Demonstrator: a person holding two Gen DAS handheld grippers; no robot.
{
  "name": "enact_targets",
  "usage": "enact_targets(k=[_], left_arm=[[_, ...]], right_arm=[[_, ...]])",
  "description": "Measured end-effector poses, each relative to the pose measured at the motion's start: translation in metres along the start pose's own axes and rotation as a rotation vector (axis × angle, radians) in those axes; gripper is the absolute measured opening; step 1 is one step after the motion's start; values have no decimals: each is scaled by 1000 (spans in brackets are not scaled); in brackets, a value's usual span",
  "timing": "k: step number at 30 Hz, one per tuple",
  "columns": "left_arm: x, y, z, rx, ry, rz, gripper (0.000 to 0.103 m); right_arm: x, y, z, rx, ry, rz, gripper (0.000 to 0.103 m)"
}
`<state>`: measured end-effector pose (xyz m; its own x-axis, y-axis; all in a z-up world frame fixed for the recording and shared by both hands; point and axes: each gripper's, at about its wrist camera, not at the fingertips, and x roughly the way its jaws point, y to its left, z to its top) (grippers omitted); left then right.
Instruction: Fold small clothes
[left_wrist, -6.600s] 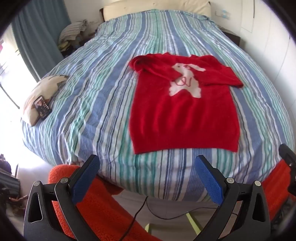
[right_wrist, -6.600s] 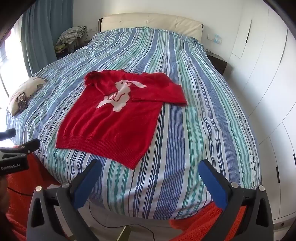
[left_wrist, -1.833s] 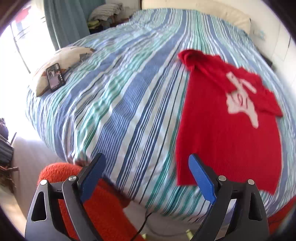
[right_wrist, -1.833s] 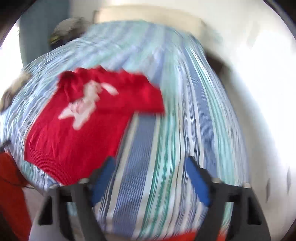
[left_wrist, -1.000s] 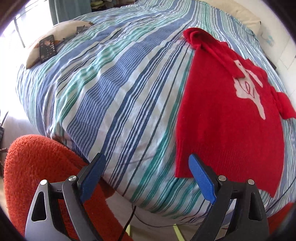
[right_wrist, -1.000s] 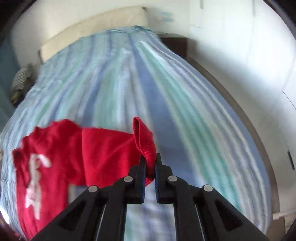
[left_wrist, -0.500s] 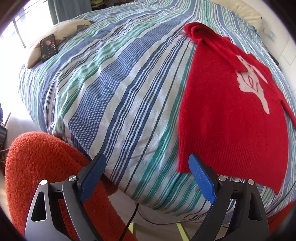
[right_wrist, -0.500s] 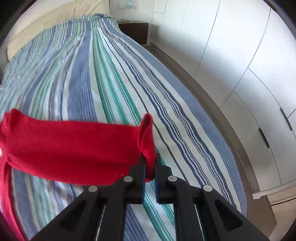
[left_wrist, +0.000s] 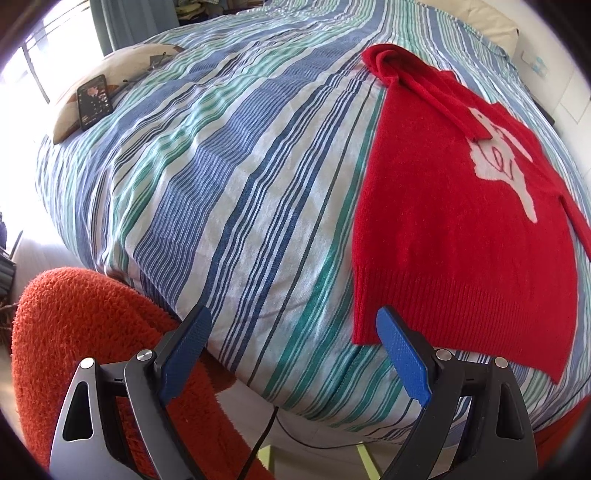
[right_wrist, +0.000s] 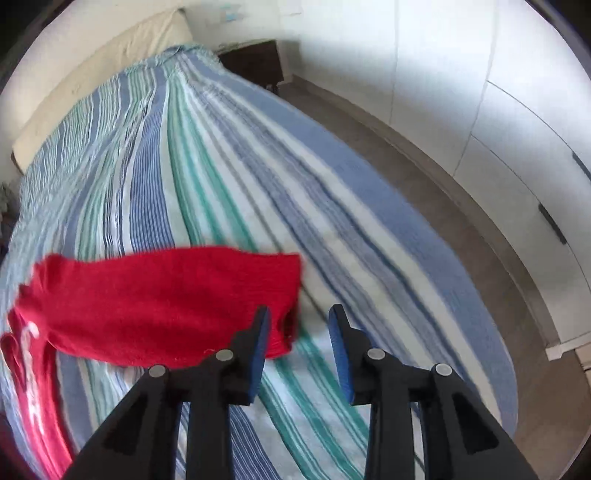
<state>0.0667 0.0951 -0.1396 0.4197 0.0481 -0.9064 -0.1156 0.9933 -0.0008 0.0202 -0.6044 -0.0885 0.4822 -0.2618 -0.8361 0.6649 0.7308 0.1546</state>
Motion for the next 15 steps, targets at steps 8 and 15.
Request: enact_targets(k=[8, 15], left_arm=[[-3, -12, 0, 57, -7, 23, 92], [-83, -17, 35, 164, -237, 67, 92]], right_arm=[[13, 53, -11, -94, 83, 248, 64], [1, 36, -54, -75, -8, -75, 66]])
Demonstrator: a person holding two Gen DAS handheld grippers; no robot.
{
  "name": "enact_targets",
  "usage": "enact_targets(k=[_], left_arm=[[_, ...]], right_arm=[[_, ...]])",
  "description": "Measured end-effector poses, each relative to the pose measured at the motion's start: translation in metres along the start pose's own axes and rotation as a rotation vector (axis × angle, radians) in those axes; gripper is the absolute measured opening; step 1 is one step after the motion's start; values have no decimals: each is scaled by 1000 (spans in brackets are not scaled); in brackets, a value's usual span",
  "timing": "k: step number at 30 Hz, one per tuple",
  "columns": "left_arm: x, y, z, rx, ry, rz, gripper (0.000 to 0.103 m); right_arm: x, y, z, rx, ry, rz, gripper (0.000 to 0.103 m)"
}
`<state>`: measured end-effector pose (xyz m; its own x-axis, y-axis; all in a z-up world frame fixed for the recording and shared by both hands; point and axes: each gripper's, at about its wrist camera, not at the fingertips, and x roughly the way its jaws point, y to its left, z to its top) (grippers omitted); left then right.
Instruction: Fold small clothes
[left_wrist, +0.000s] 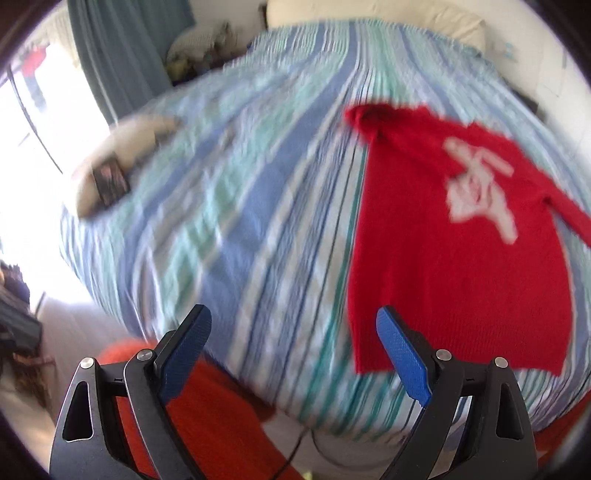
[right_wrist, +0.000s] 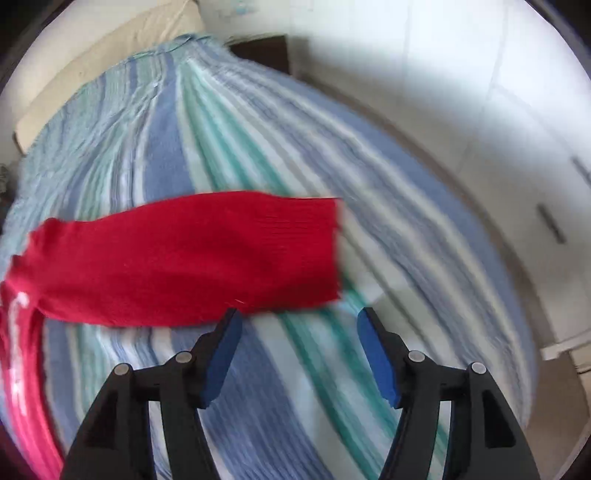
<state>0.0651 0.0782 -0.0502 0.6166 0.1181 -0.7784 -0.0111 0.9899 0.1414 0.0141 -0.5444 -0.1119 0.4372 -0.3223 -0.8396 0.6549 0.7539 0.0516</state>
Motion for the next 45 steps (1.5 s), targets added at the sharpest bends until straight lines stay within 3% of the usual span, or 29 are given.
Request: enact_targets(k=[3, 6, 8, 10, 14, 15, 17, 19, 20, 22, 24, 26, 30, 34, 36, 37, 39, 42, 45], left_arm=[[-31, -8, 47, 22, -170, -45, 98], [-37, -41, 102, 60, -284, -194, 101], [-14, -78, 127, 162, -250, -326, 101], [26, -122, 139, 309, -137, -416, 101], [100, -192, 135, 578, -16, -276, 81], [112, -202, 133, 621, 1, -260, 80], [136, -214, 131, 667, 37, -236, 80], [158, -221, 130, 652, 84, -215, 80], [168, -221, 131, 625, 101, -206, 80], [191, -210, 139, 505, 147, -206, 66], [202, -192, 149, 338, 192, -265, 9], [197, -164, 163, 190, 177, -317, 9], [160, -76, 208, -72, 20, -348, 9], [153, 64, 240, -455, -63, -229, 9], [170, 120, 237, -602, -40, -169, 13], [178, 134, 235, -640, -17, -144, 18], [200, 171, 218, -712, 77, -64, 47], [219, 198, 188, -744, 127, -20, 56], [232, 215, 153, -765, 161, -62, 56]], right_arm=[[-32, 7, -23, -41, -40, 39, 66], [-68, 30, -51, -101, -80, 133, 68], [-89, 46, -70, -137, -114, 187, 73], [-102, 61, -85, -155, -137, 232, 76], [-103, 92, -119, -179, -123, 296, 76], [-100, 91, -124, -181, -101, 301, 76], [-91, 92, -129, -181, -59, 313, 76], [-89, 89, -128, -179, -57, 309, 76], [-88, 89, -127, -174, -59, 308, 76], [-87, 89, -128, -172, -56, 317, 76], [-86, 92, -130, -184, -56, 318, 76], [-87, 97, -131, -209, -62, 315, 76], [-88, 105, -131, -248, -76, 320, 76], [-84, 115, -133, -289, -67, 332, 76], [-79, 122, -137, -308, -42, 344, 76], [-77, 124, -138, -314, -36, 347, 76], [-76, 129, -142, -329, -29, 349, 76], [-77, 132, -145, -346, -38, 342, 76], [-75, 130, -146, -335, -33, 330, 76]])
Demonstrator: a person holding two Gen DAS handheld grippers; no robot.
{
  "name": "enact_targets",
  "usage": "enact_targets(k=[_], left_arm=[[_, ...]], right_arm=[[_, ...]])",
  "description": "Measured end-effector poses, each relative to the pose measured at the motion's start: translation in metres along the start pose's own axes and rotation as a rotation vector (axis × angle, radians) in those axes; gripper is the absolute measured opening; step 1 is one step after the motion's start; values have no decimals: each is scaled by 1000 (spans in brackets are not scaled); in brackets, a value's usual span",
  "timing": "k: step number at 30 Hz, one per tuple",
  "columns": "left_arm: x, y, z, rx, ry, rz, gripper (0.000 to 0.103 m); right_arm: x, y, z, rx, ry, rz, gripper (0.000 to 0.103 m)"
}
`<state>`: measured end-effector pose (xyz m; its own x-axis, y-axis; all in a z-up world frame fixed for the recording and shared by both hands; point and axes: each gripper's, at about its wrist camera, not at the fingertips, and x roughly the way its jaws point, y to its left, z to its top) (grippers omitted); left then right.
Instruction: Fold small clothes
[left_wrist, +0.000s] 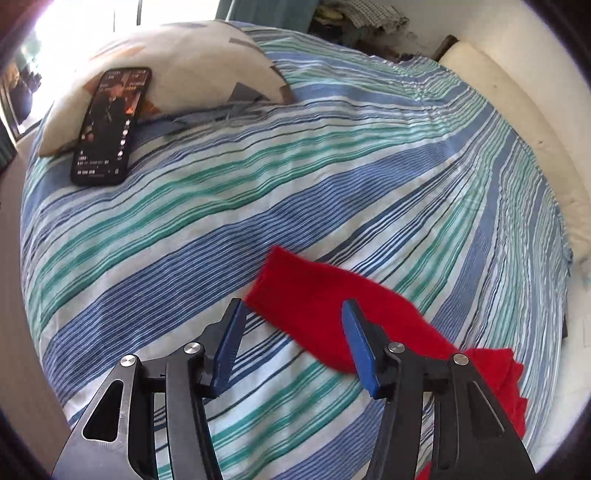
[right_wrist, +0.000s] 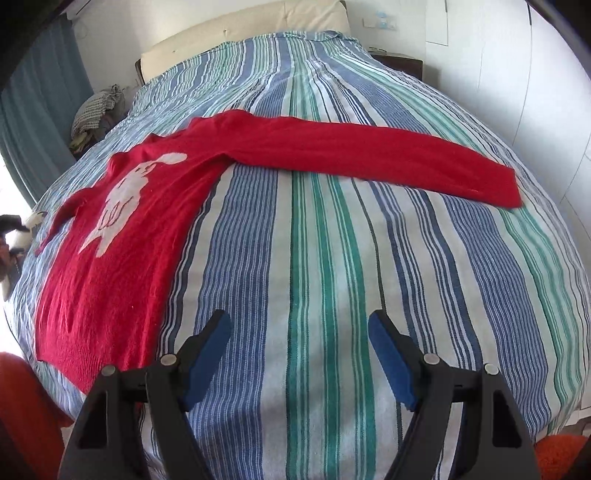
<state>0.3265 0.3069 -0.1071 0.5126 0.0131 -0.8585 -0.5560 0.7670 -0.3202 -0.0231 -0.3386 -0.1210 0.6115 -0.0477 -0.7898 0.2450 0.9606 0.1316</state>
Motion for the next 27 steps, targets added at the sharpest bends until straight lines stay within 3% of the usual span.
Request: enact_targets(k=[4, 7, 10, 12, 14, 16, 17, 18, 19, 27], left_arm=[[11, 15, -12, -17, 38, -123, 56], [16, 9, -20, 43, 77, -153, 59], [33, 9, -25, 63, 125, -167, 72], [37, 8, -25, 40, 98, -192, 85], [40, 9, -21, -15, 65, -218, 87], [45, 12, -16, -87, 37, -258, 77], [50, 13, -14, -119, 45, -283, 34], [59, 13, -11, -133, 95, -297, 7], [62, 15, -8, -141, 119, -287, 2], [2, 19, 40, -93, -55, -268, 2]], right_arm=[[7, 0, -1, -1, 24, -14, 76], [13, 2, -2, -3, 43, -17, 76], [19, 4, -3, -8, 57, -30, 76], [21, 7, -3, -23, 60, -44, 77], [22, 9, -4, -39, 62, -54, 78], [25, 12, -5, -55, 65, -67, 79], [27, 13, -6, -60, 68, -75, 80], [28, 14, -6, -62, 71, -80, 81], [30, 14, -6, -62, 73, -85, 81], [34, 21, -8, -80, 68, -113, 87]])
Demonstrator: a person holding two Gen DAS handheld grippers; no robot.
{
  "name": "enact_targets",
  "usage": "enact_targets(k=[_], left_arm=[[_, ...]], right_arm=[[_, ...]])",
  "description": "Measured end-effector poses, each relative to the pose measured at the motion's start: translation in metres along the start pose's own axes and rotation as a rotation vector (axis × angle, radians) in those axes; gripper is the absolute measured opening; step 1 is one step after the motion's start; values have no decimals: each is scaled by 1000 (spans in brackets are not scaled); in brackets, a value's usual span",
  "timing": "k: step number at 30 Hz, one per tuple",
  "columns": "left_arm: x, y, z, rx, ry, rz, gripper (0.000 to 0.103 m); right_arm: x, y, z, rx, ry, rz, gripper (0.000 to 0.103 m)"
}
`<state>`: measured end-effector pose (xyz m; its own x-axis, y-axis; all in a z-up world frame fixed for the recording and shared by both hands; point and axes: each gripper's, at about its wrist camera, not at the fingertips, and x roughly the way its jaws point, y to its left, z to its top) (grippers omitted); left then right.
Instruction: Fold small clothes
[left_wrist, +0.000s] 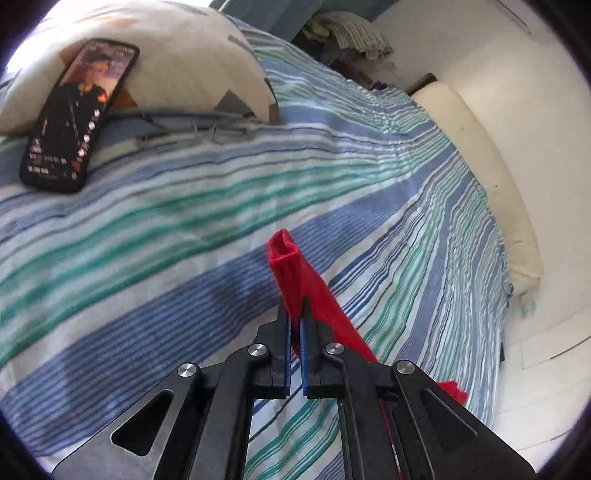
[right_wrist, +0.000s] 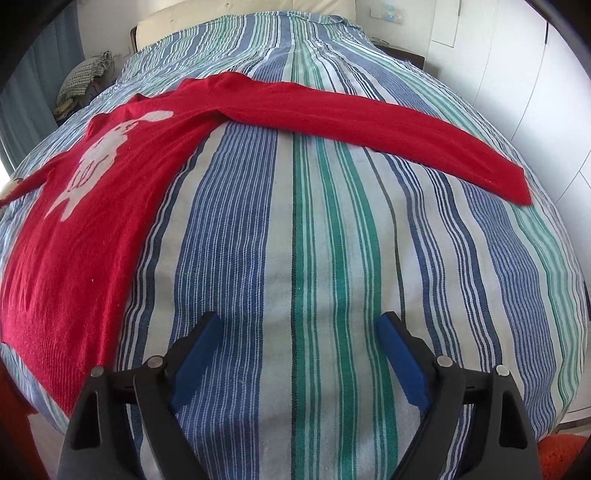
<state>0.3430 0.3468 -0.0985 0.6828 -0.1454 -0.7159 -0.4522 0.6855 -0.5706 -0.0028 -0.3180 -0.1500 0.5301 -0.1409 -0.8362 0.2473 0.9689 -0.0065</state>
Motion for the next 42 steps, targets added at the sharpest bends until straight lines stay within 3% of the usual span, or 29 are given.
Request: enact_targets(k=[5, 9, 14, 18, 21, 24, 27, 30, 32, 37, 38, 39, 40, 42], left_arm=[[13, 10, 7, 60, 28, 131, 2], [39, 23, -13, 118, 105, 271, 2], [47, 35, -27, 125, 106, 285, 2], [45, 30, -27, 159, 94, 254, 3], [45, 37, -33, 154, 73, 218, 3], [43, 45, -37, 127, 44, 184, 3], [41, 50, -42, 121, 14, 153, 3], [41, 56, -41, 102, 6, 116, 3], [40, 63, -40, 76, 11, 87, 3], [40, 72, -39, 9, 21, 49, 4], [42, 71, -38, 2, 23, 47, 4], [43, 70, -37, -3, 27, 46, 4], [43, 69, -37, -3, 31, 45, 4], [42, 67, -35, -11, 32, 41, 7]], right_arm=[[2, 0, 0, 7, 0, 2, 89], [3, 0, -1, 2, 0, 2, 90], [-21, 11, 27, -18, 28, 8, 88], [-70, 77, 111, -89, 50, 250, 88], [-105, 171, 189, -221, 33, 498, 89], [-84, 256, 261, -238, 83, 653, 89], [-26, 323, 314, -266, 126, 622, 89], [54, 391, 349, -406, 193, 462, 84], [99, 414, 360, -436, 261, 394, 76], [183, 433, 369, -307, 394, 303, 73], [193, 434, 365, -304, 410, 282, 57], [203, 436, 362, -316, 430, 258, 23], [208, 437, 359, -336, 421, 221, 8], [199, 433, 363, -317, 355, 231, 4]])
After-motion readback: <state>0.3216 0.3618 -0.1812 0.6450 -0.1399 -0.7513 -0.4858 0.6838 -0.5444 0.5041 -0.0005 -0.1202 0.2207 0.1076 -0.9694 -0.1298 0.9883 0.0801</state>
